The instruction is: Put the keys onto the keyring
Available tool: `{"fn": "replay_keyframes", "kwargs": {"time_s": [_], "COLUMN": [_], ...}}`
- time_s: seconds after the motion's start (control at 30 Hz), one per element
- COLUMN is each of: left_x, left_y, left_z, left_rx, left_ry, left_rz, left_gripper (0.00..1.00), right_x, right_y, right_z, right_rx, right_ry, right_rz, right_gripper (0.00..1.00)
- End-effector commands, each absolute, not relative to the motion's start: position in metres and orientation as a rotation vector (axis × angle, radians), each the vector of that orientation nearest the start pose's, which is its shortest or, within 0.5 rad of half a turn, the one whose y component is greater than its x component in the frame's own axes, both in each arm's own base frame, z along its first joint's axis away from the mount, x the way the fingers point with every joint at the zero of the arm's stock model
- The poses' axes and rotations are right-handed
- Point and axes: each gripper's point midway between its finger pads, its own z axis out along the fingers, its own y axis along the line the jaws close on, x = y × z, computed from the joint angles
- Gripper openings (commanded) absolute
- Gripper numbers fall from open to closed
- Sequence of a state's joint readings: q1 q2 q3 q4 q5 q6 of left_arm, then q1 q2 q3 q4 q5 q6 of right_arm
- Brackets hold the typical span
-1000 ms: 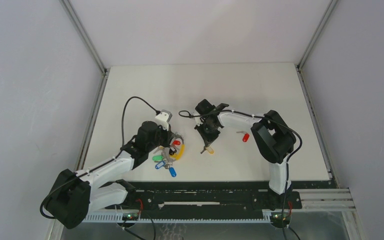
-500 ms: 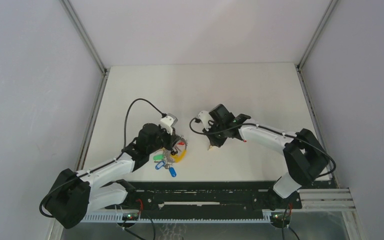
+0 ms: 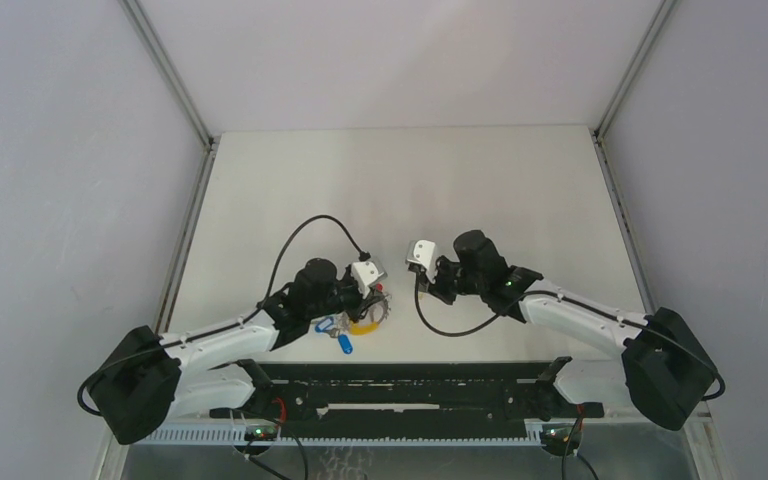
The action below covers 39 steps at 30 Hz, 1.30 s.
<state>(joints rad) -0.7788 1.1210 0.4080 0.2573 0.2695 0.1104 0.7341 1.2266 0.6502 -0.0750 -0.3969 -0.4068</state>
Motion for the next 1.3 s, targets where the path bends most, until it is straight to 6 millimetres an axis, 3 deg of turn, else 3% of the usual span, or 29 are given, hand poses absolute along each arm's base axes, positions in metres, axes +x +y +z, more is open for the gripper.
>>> {"fn": "replay_keyframes", "kwargs": {"time_s": [0.0,0.37,0.57,0.8,1.27], "left_x": [0.205,0.196,0.192,0.189,0.185], "left_y": [-0.281,-0.284,-0.286,-0.288,-0.290], "left_z": [0.118,0.118,0.117,0.119,0.118], "left_rx": [1.135,1.169,1.184,1.177,1.188], "left_ry": [1.631,1.601,1.590,1.572,1.561], "left_rz": [-0.716,-0.744,-0.759,-0.778,-0.804], "left_gripper": [0.00,0.00,0.00,0.00,0.00], "right_x": [0.217,0.197,0.202,0.195,0.194], "right_y": [0.290,0.303,0.303,0.308,0.316], "right_z": [0.125,0.127,0.121,0.112,0.116], "right_rx": [-1.426,-1.535,-1.556,-1.638,-1.657], "right_ry": [1.557,1.425,1.419,1.424,1.395], "right_rz": [0.665,0.723,0.653,0.631,0.578], "right_gripper": [0.00,0.00,0.00,0.00,0.00]}}
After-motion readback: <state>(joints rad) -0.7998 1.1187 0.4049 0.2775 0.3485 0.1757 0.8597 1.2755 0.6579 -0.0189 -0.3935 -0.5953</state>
